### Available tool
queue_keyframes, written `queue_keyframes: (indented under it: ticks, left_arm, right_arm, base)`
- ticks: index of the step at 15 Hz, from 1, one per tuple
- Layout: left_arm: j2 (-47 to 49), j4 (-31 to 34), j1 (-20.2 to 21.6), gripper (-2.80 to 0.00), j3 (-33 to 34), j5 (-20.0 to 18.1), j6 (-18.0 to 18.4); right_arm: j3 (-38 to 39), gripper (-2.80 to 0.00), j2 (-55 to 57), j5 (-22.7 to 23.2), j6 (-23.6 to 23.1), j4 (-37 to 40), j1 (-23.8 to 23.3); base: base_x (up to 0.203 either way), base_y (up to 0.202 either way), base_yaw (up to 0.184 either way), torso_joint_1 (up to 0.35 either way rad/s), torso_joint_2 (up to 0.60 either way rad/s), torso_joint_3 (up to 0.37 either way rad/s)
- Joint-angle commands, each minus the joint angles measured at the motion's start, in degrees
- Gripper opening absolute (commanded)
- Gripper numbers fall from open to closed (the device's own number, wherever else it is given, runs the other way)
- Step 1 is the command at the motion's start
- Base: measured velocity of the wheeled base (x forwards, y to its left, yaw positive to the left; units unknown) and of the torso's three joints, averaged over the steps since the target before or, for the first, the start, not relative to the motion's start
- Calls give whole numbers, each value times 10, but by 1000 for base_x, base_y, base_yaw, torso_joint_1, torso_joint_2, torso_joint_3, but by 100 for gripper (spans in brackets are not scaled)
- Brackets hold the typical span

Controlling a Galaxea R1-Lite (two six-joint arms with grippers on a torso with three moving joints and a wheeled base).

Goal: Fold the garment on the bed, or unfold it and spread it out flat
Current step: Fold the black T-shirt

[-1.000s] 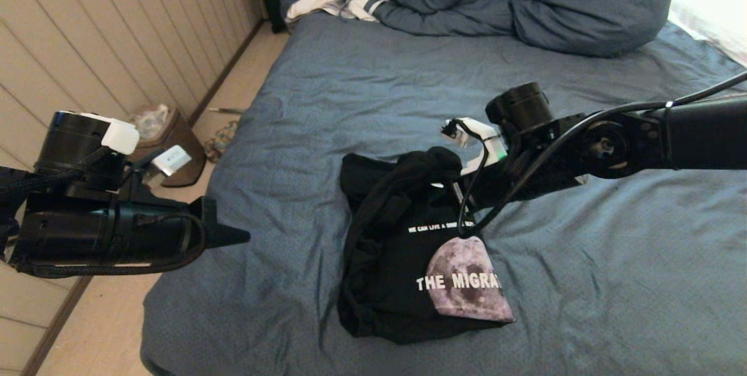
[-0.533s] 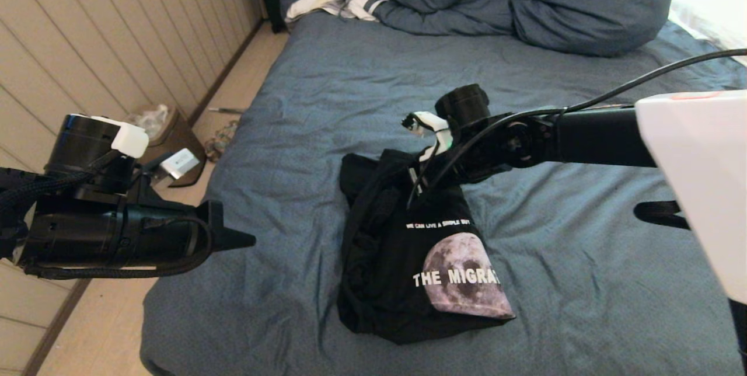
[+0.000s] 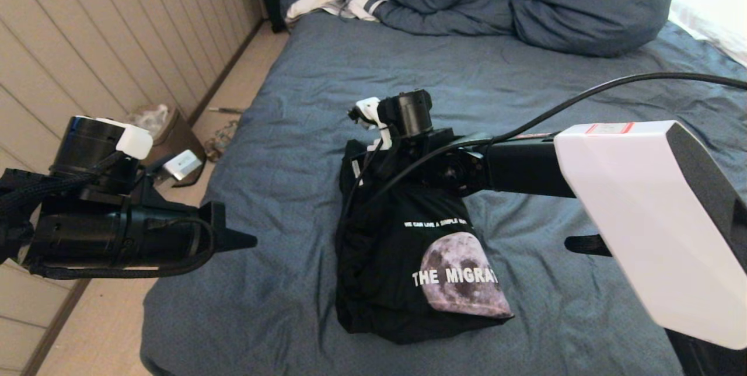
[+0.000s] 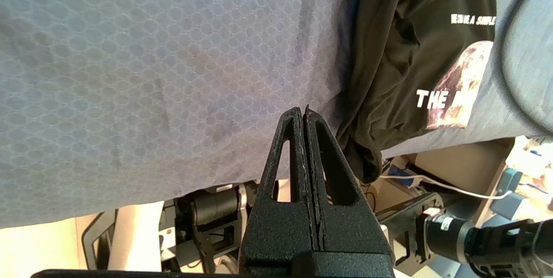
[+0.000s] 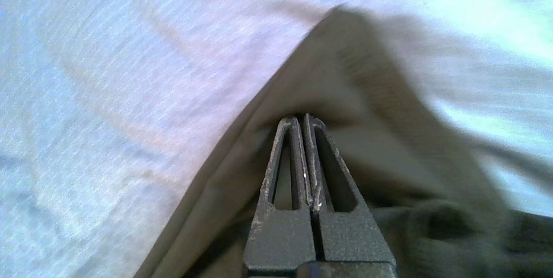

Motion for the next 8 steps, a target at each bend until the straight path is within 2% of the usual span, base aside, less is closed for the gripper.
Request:
queue_keyframes:
  ticks: [1, 5, 8]
  left_arm:
    - [2, -2, 0, -280, 2, -1, -2]
    - [4, -8, -1, -280, 4, -1, -2]
    - [3, -8, 0, -280, 5, -1, -2]
  right_arm:
    - [1, -280, -20, -7, 0, -1, 4]
    - [12, -280, -67, -12, 12, 3, -2]
    - [61, -280, -116, -17, 19, 20, -9]
  base:
    - [0, 0, 0, 0, 0, 0]
    - [0, 0, 0, 0, 0, 0]
    - [0, 0, 0, 0, 0, 0]
